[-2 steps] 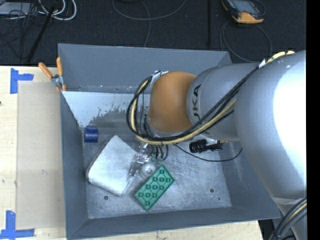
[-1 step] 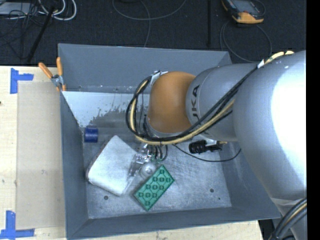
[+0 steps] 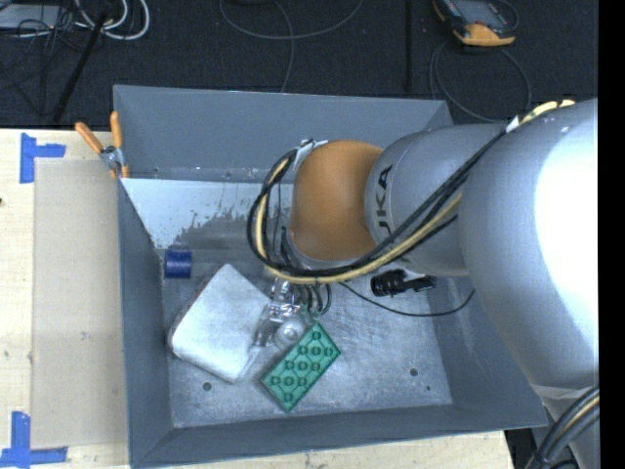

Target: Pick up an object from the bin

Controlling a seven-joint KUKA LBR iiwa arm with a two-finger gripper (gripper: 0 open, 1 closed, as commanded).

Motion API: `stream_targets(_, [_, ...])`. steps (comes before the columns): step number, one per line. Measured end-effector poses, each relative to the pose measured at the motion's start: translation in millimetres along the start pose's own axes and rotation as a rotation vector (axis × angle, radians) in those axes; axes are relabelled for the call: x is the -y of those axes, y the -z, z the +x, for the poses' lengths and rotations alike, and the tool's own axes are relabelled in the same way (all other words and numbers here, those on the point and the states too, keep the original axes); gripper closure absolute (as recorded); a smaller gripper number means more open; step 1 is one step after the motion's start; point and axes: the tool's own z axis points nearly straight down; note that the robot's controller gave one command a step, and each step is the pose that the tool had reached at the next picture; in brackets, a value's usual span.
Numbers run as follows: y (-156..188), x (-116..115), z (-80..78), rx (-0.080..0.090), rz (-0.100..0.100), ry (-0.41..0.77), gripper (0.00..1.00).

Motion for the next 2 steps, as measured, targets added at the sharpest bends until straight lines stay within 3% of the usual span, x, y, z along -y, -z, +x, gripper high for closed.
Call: stream_targets(2, [-0.1, -0.2, 0.7, -0.001, 0.001, -0.026, 0.0])
